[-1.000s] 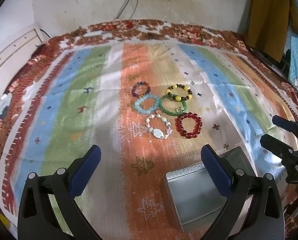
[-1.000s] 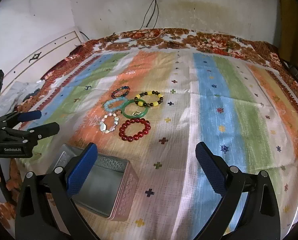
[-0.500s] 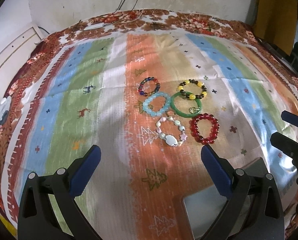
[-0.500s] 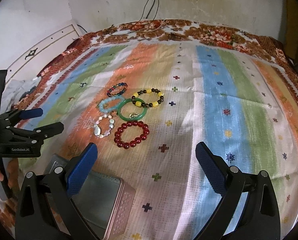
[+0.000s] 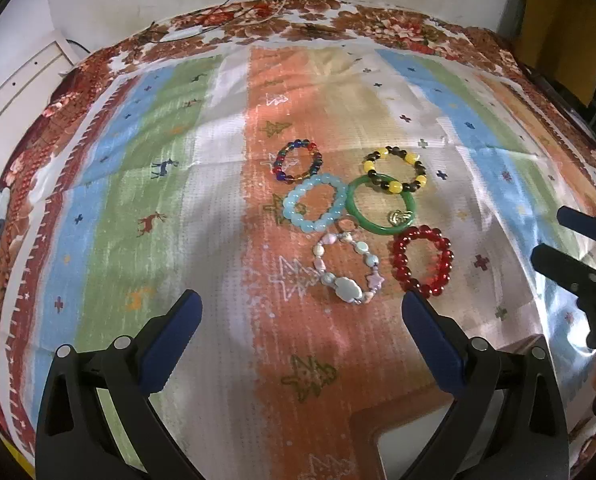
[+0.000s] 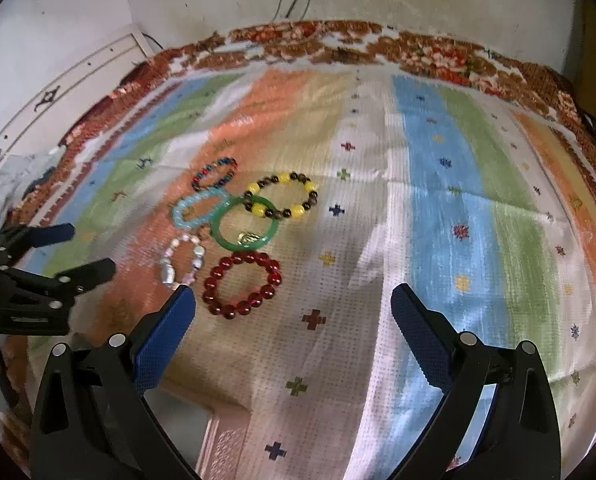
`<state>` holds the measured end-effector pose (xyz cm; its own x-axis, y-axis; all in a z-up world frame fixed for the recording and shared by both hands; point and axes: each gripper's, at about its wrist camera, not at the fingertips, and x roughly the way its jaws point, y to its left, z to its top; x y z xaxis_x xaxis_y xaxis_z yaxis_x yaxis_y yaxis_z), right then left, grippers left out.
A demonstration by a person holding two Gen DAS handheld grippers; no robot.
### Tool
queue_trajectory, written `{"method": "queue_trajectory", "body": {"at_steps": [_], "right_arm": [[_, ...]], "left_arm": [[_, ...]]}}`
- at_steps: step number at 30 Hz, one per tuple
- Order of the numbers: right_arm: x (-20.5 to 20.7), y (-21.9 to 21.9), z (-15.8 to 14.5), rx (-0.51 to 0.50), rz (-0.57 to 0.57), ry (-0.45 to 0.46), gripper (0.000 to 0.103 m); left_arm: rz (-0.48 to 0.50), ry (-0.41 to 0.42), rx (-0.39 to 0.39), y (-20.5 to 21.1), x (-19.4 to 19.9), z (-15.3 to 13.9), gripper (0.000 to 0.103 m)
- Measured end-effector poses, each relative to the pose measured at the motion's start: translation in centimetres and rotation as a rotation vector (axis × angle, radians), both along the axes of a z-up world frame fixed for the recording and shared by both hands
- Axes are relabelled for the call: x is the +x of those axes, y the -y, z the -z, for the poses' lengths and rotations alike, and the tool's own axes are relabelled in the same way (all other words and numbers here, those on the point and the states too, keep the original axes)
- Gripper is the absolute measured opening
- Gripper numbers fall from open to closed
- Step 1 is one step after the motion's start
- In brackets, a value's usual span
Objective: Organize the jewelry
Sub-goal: 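Lower left tool over white pearl bracelet while right tool nears red beaded bracelet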
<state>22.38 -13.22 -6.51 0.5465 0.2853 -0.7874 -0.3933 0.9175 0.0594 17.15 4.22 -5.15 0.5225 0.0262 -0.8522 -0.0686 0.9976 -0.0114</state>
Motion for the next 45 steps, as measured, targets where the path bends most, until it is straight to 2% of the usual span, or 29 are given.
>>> {"method": "queue_trajectory", "body": {"at_steps": [7,17,26,32,37,45], "right_arm": [[1.4,-0.6,0.9,-0.013,-0.011,-0.042,0.099],[3.9,-1.0,3.2,-0.016,-0.003,-0.178,0.099],[5.1,-1.6,4.7,-0.046,0.003,-0.236,0.099],[5.7,-2.2,5.6,-0.073,0.003,-0.256,0.099],[6.4,-2.8,6.4,-0.090,0.008,-0.271,0.099],[7.2,-3.6,7.3,-0.113,0.006,-0.281,0.099]], "left_arm": [[0.000,-0.047,-0.012,-0.4,1.4,0.9,0.097],[-0.029,-0.153,-0.075,-1.6,3.6,3.1,0.097],[-0.040,-0.212,-0.106,-2.0,5.0,4.6,0.097],[-0.054,-0.231,-0.107,-2.3,6.0,5.4,0.096],[-0.056,-0.253,-0.088,-2.2,6.7,6.2,0.091],[-0.041,-0.259,-0.055,-1.8,7.8,6.7,0.088]]}}
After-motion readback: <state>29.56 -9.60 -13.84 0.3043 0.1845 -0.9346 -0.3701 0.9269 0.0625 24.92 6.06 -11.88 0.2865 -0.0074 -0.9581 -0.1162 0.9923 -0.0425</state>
